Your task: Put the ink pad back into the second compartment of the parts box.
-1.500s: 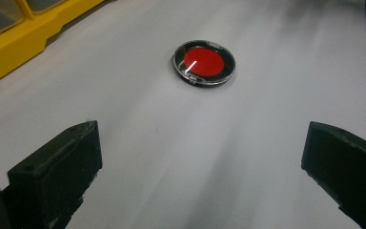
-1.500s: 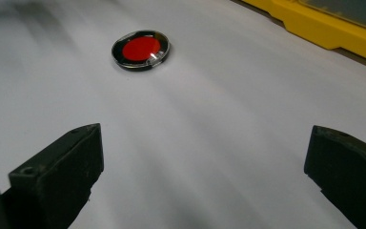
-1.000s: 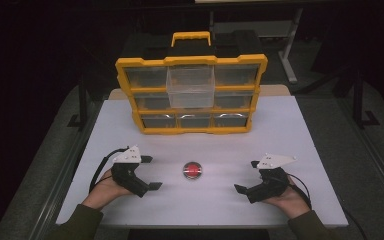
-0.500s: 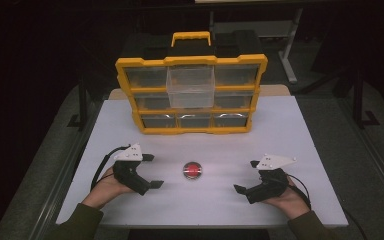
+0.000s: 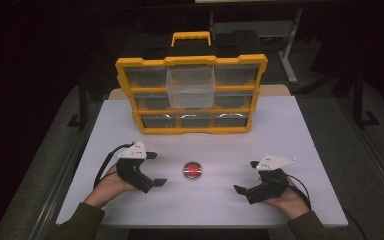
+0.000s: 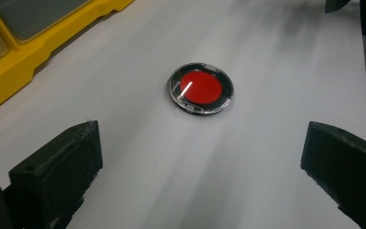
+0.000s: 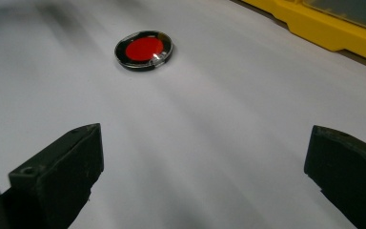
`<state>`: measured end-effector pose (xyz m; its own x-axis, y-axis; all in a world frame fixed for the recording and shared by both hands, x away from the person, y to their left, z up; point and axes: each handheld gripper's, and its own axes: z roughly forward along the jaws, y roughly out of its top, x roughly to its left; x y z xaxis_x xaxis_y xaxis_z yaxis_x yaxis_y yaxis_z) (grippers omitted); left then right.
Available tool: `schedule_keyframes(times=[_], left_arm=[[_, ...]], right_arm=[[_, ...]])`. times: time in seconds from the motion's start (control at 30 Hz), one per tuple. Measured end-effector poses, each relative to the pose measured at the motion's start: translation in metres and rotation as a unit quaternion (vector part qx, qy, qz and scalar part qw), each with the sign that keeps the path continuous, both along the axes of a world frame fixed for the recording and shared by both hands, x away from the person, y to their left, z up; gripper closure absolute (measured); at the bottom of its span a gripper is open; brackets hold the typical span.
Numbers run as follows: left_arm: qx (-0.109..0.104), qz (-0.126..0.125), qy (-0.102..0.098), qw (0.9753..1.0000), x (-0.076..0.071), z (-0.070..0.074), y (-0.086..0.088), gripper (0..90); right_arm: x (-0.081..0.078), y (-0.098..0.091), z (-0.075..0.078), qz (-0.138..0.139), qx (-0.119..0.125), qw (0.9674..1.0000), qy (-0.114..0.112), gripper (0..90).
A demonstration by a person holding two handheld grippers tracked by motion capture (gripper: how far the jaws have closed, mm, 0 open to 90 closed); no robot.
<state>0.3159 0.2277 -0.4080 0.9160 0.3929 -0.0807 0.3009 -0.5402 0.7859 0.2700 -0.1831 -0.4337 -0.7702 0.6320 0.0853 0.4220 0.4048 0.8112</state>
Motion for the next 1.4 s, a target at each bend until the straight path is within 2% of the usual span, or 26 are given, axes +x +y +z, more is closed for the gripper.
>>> schedule_keyframes(times=[0.7,1.03,1.4], left_arm=[[0.006,-0.005,0.01,0.9999,0.01,0.005,-0.014,0.0],[0.006,-0.015,0.018,0.9997,0.014,0.005,-0.02,0.0],[0.017,-0.027,0.024,0.9992,0.022,0.005,-0.032,0.0]], right_arm=[[-0.001,0.002,0.002,0.001,0.001,1.0,-0.001,0.0],[-0.001,0.002,0.002,0.003,0.001,1.0,-0.001,0.0],[-0.001,0.002,0.002,0.003,0.003,1.0,0.0,0.0]])
